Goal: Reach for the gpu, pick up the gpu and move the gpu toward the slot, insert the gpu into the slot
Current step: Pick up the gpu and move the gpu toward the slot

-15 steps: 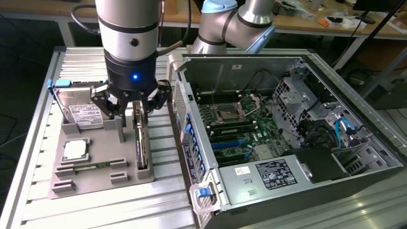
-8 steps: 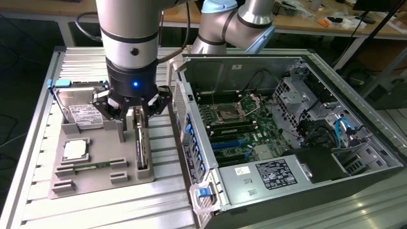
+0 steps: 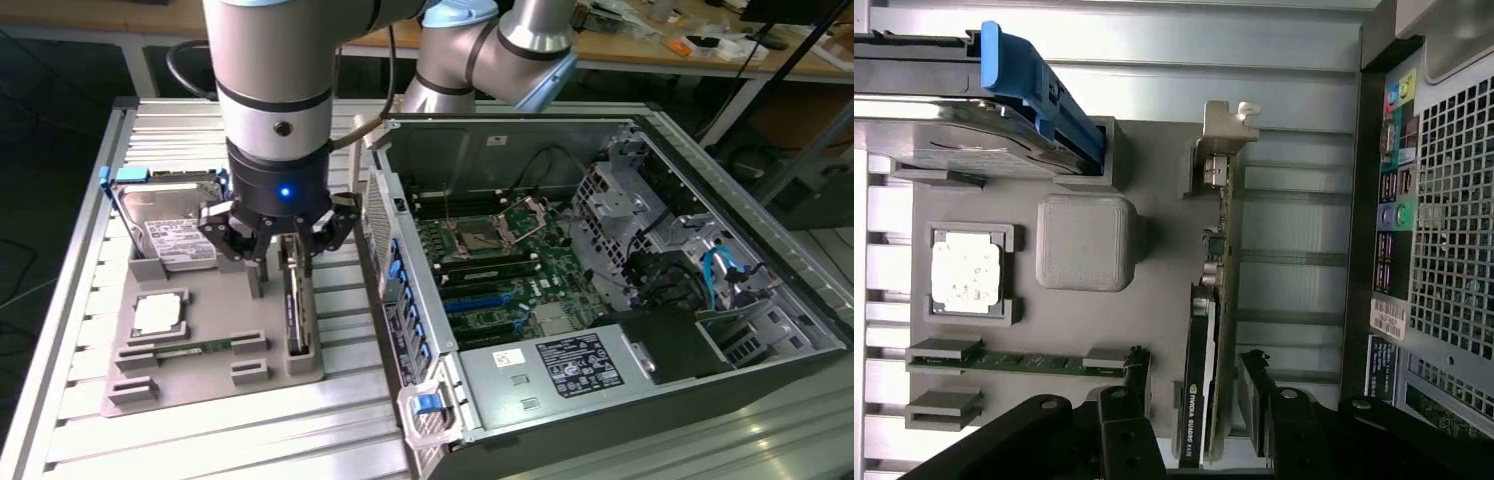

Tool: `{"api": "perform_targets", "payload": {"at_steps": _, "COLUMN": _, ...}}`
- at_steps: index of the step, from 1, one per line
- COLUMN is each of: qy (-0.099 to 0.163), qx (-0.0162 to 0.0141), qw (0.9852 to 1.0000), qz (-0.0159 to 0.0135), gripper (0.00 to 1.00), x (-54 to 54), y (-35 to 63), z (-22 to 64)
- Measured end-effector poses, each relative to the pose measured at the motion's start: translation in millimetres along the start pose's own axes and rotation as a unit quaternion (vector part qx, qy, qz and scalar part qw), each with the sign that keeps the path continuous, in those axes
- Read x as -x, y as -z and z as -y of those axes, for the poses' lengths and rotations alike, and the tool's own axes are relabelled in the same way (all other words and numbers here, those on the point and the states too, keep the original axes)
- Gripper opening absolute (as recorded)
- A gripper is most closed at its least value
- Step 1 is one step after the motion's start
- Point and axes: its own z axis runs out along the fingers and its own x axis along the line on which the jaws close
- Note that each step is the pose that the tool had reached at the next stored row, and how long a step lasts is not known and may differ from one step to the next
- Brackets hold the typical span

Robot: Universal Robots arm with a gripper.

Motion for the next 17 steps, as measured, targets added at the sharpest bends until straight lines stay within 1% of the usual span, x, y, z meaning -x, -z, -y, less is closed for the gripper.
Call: {"api": "perform_targets", "payload": {"at_steps": 17, "qy": -0.026, "qx": 0.0007, "qw": 0.9997, "qz": 0.0007, "gripper": 0.48, "x": 1.9, "y": -30.9, "z": 1.9}}
